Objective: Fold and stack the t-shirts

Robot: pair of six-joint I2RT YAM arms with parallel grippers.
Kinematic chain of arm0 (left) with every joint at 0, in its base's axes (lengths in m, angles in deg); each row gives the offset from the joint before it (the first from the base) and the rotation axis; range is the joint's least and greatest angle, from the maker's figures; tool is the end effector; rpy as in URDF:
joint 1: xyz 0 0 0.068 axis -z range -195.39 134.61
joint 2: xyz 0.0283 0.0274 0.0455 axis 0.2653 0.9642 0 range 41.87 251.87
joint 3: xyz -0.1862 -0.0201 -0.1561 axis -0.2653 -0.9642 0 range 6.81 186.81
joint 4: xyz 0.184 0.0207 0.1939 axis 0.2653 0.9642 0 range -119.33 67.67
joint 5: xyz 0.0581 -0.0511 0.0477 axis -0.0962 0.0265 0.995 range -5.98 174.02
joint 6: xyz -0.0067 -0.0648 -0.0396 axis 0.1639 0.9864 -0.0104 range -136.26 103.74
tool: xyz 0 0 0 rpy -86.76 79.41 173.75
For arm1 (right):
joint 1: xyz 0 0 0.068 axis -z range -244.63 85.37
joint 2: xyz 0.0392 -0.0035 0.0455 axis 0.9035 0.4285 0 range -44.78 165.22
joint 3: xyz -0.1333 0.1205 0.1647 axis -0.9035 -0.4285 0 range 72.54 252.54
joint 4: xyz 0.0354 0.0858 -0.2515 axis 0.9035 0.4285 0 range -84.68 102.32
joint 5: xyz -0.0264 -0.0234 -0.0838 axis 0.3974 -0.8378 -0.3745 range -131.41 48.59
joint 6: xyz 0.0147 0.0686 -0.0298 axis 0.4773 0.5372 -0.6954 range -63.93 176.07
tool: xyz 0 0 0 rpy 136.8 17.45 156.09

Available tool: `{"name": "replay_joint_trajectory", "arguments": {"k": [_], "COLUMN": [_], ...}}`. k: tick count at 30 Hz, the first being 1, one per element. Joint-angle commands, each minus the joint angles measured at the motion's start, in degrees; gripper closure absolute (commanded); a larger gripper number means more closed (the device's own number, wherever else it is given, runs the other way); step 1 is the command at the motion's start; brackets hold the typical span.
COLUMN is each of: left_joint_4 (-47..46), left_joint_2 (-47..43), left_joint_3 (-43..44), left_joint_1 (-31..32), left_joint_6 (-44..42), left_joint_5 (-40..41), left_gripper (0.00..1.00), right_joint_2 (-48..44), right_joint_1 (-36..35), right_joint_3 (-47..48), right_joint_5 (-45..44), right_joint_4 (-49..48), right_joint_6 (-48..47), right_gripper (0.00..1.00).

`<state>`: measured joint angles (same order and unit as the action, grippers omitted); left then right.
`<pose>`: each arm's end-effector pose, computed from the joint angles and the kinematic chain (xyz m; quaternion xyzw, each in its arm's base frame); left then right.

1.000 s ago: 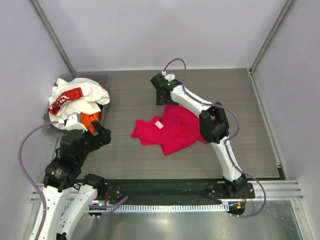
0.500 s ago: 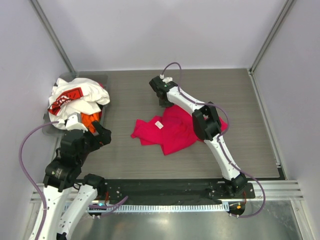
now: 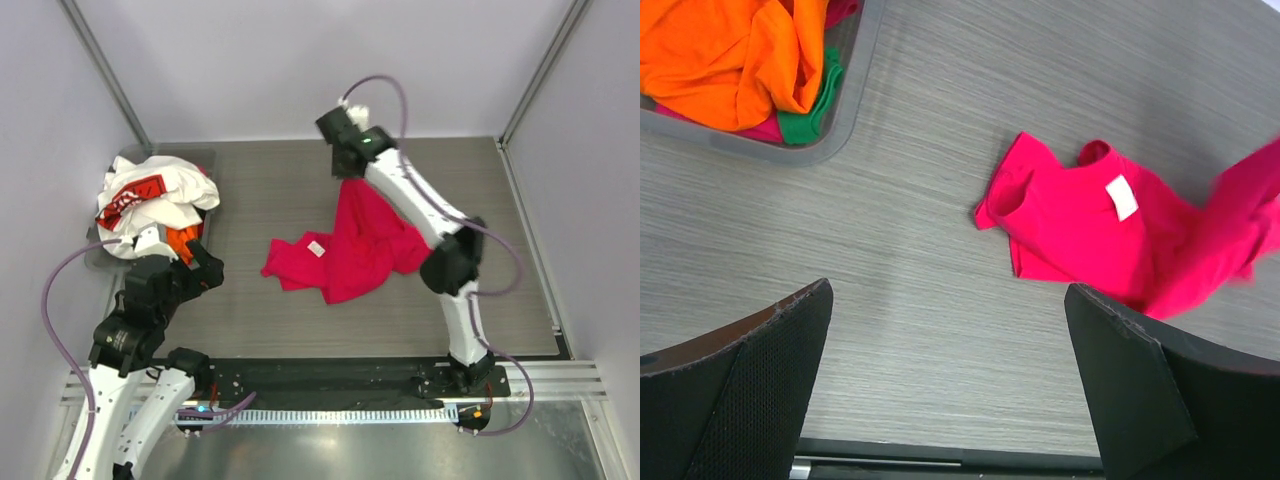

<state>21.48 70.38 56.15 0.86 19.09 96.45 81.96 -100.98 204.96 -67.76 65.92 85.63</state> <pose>0.1456 -0.0279 0.3024 -0.1963 0.8399 -0.1320 0.4884 0.4041 0.2617 0.2777 0.0136 0.9308 -0.0227 0.3645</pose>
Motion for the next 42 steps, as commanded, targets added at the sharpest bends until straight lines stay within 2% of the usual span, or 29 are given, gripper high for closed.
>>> {"name": "replay_joint_trajectory", "arguments": {"k": [1, 2, 3, 5, 6, 8, 9, 12, 13, 15, 17, 23, 27, 32, 35, 42], "left_joint_4": [-2.0, -2.0, -2.1, -1.9, -1.9, -1.2, -1.2, -2.6, -3.2, -5.4, -7.9, -18.9, -26.3, -30.8, -30.6, -29.4], "left_joint_2": [1.2, 1.4, 1.6, 2.2, 3.0, 5.0, 6.1, 14.2, 18.5, 22.9, 26.9, 31.9, 37.4, 46.9, 53.2, 60.1], "left_joint_3": [0.1, 0.1, 0.1, 0.1, 0.3, 0.8, 0.9, 0.6, 0.5, 0.2, 0.0, -4.2, -6.9, -4.9, -2.2, -0.2], "left_joint_1": [-0.3, -0.3, -0.3, -0.3, -0.2, -0.3, -0.2, -0.1, -0.2, 0.4, 2.4, 19.6, 28.2, 37.6, 41.6, 45.9], "left_joint_6": [-0.6, -0.6, -0.6, -0.3, -0.2, 0.2, 0.4, 1.6, 2.0, 3.3, 4.5, 10.3, 12.8, 13.9, 14.4, 17.2], "left_joint_5": [0.1, 0.0, 0.1, 0.4, 0.8, 0.5, -0.8, -5.7, -9.9, -14.2, -16.1, -15.6, -13.8, -13.0, -10.3, -7.8], "left_gripper": [0.01, 0.01, 0.01, 0.01, 0.02, 0.02, 0.02, 0.04, 0.05, 0.11, 0.14, 0.16, 0.16, 0.16, 0.17, 0.22], "right_joint_2": [-27.9, -36.1, -39.8, -47.8, -55.6, -61.7, -66.0, -68.8, -69.4, -69.5, -68.9, -67.8, -67.6, -67.1, -67.2, -67.9], "right_joint_1": [0.1, 0.1, 0.1, 0.1, 0.2, 0.6, 0.8, 1.4, 1.5, 1.6, 1.6, 1.6, 1.6, 1.6, 1.9, 2.2], "right_joint_3": [-2.4, -5.6, -12.6, -20.2, -28.3, -36.1, -43.0, -53.6, -55.6, -60.4, -62.6, -65.1, -65.0, -65.5, -65.9, -66.6], "right_joint_5": [-9.6, -12.0, -14.2, -21.7, -23.2, -25.1, -24.7, -21.2, -20.6, -17.9, -15.7, -13.4, -13.6, -12.9, -12.9, -13.3], "right_joint_4": [2.6, 2.6, 2.9, 3.8, 4.2, 4.1, 4.3, 4.9, 4.9, 5.0, 4.4, 3.5, 3.1, 3.0, 3.0, 2.9], "right_joint_6": [-0.5, -0.5, -0.1, 3.7, 5.3, 10.3, 11.6, 16.3, 17.5, 21.0, 22.5, 22.8, 22.4, 22.2, 21.9, 21.4], "right_gripper": [0.99, 0.99, 0.99, 0.99, 0.99, 0.99, 0.99, 0.99, 0.99, 0.99, 0.99, 0.99, 0.99, 0.99, 0.99, 0.99]}}
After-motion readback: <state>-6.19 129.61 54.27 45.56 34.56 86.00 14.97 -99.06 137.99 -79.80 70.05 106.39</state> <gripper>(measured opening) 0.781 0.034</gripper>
